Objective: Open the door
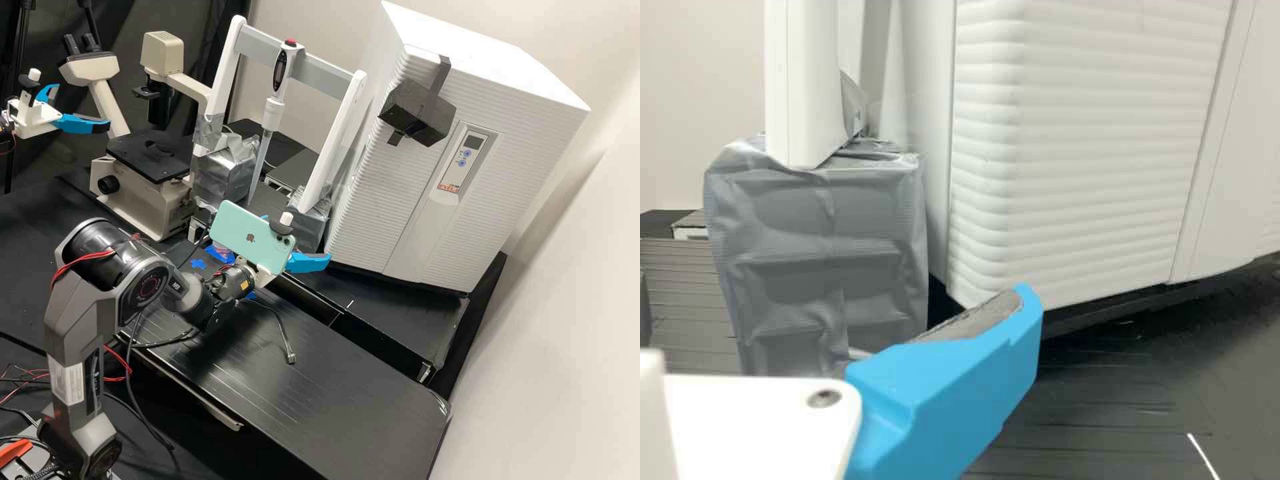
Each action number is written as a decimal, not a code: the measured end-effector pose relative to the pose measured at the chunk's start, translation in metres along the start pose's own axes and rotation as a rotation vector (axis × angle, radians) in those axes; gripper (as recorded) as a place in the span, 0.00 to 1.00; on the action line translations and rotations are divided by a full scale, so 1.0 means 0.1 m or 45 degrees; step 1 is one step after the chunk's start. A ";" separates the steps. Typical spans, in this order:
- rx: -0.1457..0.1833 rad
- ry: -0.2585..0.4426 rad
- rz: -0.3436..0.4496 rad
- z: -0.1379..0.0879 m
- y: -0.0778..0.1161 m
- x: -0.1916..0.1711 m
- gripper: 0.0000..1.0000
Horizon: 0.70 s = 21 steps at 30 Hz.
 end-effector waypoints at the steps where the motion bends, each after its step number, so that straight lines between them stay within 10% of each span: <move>1: 0.000 0.000 0.000 0.00 0.00 0.00 1.00; 13: -0.002 -0.014 0.040 0.06 0.15 -0.10 1.00; 21: 0.172 -0.004 0.349 0.09 0.84 -0.34 1.00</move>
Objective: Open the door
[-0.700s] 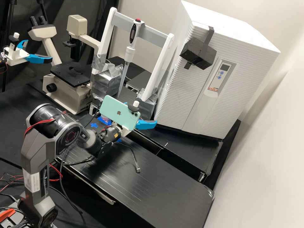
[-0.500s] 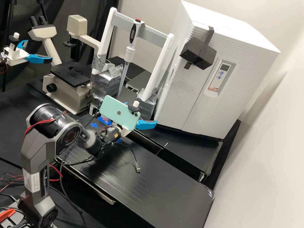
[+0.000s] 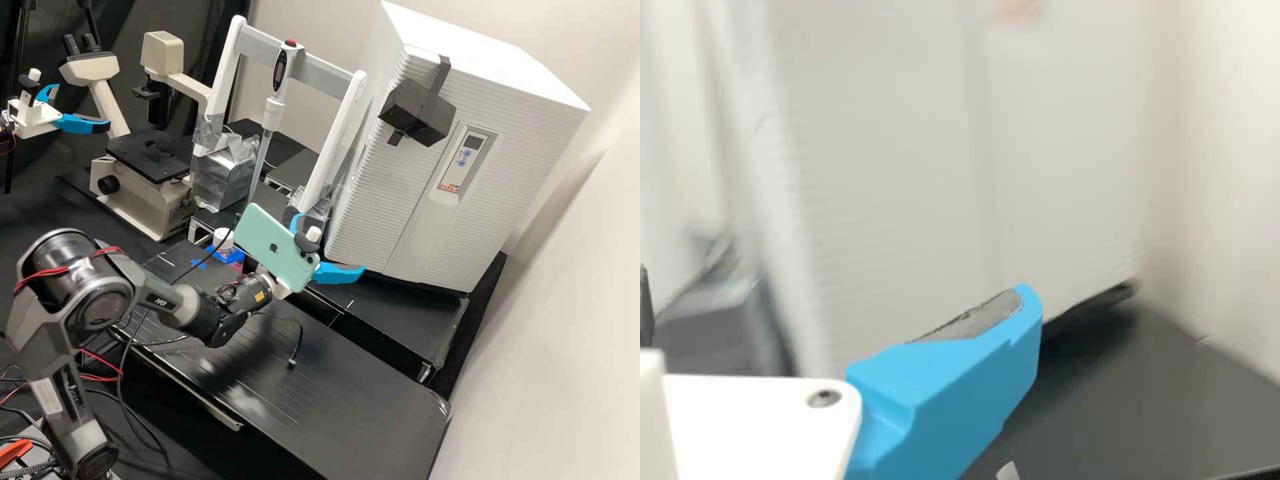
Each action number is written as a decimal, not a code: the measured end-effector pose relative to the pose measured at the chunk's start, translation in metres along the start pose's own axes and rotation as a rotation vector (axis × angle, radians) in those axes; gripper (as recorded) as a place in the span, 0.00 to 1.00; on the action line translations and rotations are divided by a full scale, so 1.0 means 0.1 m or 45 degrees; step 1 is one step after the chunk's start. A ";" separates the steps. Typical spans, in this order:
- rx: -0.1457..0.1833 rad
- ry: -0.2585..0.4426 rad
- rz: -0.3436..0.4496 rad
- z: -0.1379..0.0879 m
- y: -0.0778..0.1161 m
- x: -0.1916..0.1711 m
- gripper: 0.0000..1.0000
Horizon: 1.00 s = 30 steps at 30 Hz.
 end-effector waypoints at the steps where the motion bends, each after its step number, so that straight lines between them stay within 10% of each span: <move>1: 0.007 0.019 0.027 -0.04 0.06 0.02 1.00; 14: 0.060 0.078 0.132 -0.49 0.56 0.42 1.00; 30: 0.037 0.126 0.039 -0.81 0.44 0.70 1.00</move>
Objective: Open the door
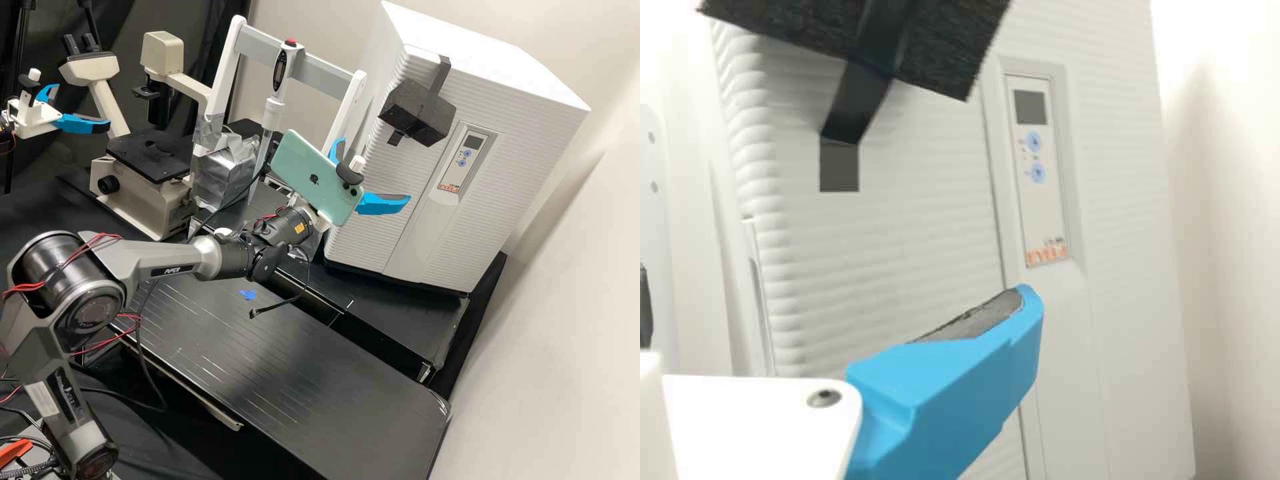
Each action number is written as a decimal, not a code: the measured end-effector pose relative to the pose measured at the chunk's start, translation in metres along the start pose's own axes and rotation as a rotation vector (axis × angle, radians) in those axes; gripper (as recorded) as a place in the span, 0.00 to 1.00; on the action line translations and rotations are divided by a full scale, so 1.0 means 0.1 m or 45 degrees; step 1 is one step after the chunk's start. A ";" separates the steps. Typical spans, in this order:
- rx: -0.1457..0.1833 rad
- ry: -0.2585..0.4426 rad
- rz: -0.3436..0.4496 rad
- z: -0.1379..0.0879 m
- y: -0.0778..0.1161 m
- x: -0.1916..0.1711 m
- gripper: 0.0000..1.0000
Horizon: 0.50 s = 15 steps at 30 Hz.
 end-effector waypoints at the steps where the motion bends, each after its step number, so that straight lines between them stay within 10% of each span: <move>1: -0.009 -0.001 0.001 0.00 0.00 0.02 1.00; 9: -0.018 -0.064 -0.016 0.12 -0.05 0.14 1.00; 10: -0.018 -0.069 -0.019 0.13 -0.06 0.15 0.00; 15: -0.022 -0.092 -0.015 0.19 -0.04 0.18 0.00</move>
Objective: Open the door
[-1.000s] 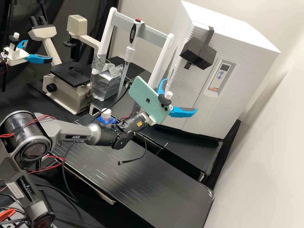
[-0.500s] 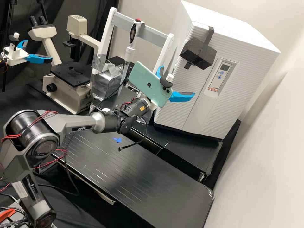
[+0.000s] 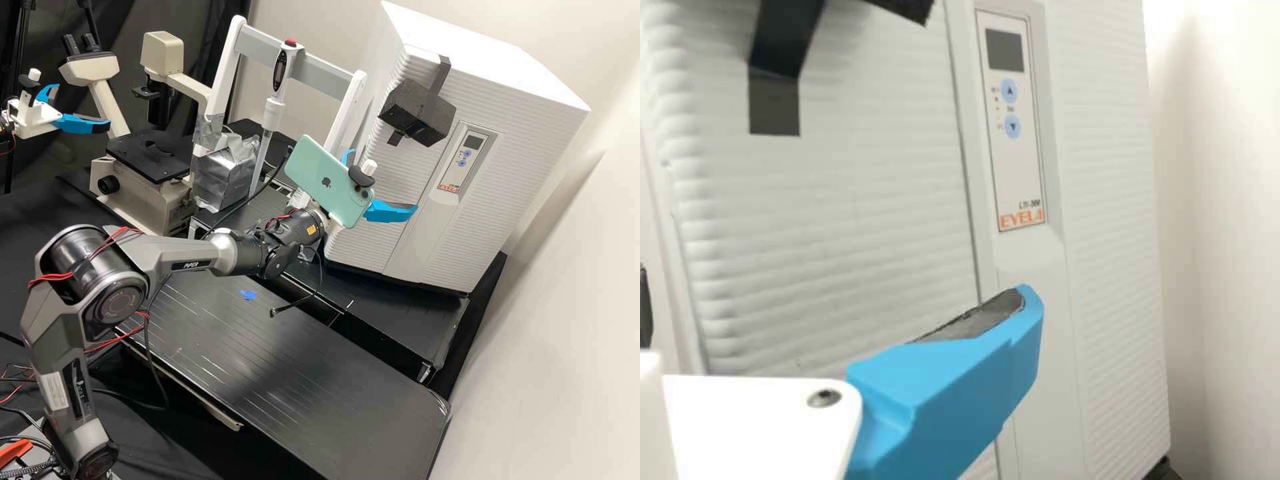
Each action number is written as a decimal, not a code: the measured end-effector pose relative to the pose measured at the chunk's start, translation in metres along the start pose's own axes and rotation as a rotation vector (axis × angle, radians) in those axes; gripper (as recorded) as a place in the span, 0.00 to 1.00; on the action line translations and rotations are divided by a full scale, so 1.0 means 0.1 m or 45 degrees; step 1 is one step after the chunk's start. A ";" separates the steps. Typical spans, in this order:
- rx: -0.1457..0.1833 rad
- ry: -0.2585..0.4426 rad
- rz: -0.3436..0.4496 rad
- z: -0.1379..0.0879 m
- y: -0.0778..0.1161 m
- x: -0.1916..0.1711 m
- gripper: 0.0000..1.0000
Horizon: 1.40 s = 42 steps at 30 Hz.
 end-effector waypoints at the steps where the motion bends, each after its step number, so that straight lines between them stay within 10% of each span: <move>1: -0.001 -0.002 0.002 0.01 0.01 0.00 0.00; 42: -0.047 0.030 -0.045 0.01 0.00 0.00 0.00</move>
